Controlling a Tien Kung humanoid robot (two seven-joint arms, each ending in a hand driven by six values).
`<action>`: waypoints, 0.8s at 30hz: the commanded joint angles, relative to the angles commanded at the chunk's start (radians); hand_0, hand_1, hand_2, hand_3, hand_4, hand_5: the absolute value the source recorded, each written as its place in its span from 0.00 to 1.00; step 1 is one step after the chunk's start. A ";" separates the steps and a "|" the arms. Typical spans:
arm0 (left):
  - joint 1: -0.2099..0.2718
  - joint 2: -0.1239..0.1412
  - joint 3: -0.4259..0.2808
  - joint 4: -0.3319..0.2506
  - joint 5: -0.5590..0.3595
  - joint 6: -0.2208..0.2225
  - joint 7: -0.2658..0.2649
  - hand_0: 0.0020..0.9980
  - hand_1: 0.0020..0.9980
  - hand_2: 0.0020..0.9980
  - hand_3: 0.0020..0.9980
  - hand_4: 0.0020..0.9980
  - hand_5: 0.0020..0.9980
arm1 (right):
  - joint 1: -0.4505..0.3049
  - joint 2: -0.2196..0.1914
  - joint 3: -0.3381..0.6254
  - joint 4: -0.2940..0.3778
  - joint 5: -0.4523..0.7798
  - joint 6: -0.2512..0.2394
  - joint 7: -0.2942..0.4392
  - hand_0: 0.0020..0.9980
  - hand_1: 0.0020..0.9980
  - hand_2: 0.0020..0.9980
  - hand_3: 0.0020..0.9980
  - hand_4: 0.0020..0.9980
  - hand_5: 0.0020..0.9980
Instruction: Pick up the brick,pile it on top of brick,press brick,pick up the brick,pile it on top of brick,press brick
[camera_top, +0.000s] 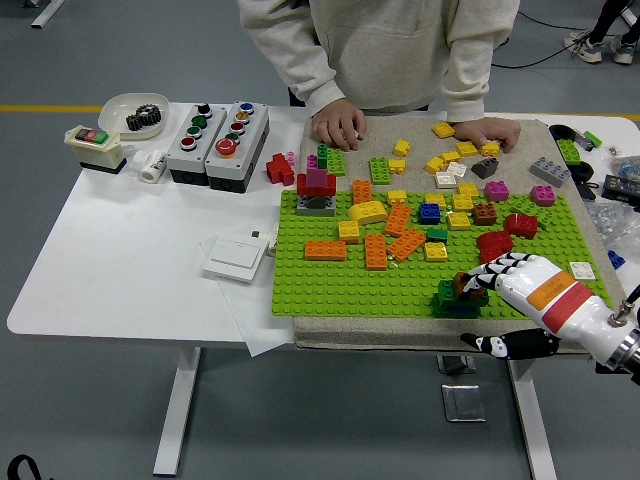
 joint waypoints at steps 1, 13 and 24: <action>0.000 0.000 0.000 0.000 -0.001 0.000 0.000 0.65 0.71 0.73 0.59 0.66 0.66 | 0.000 0.000 0.000 -0.001 0.000 0.001 -0.001 0.70 0.66 0.71 0.60 0.80 0.57; 0.000 0.000 0.002 0.000 -0.003 0.000 -0.001 0.65 0.71 0.72 0.59 0.66 0.66 | -0.001 -0.002 -0.003 0.011 -0.011 0.010 -0.006 0.70 0.66 0.71 0.60 0.80 0.56; 0.001 -0.001 0.000 0.000 -0.001 0.000 0.000 0.65 0.71 0.72 0.59 0.66 0.67 | -0.005 -0.004 -0.006 0.016 -0.019 0.011 -0.007 0.69 0.66 0.71 0.59 0.80 0.56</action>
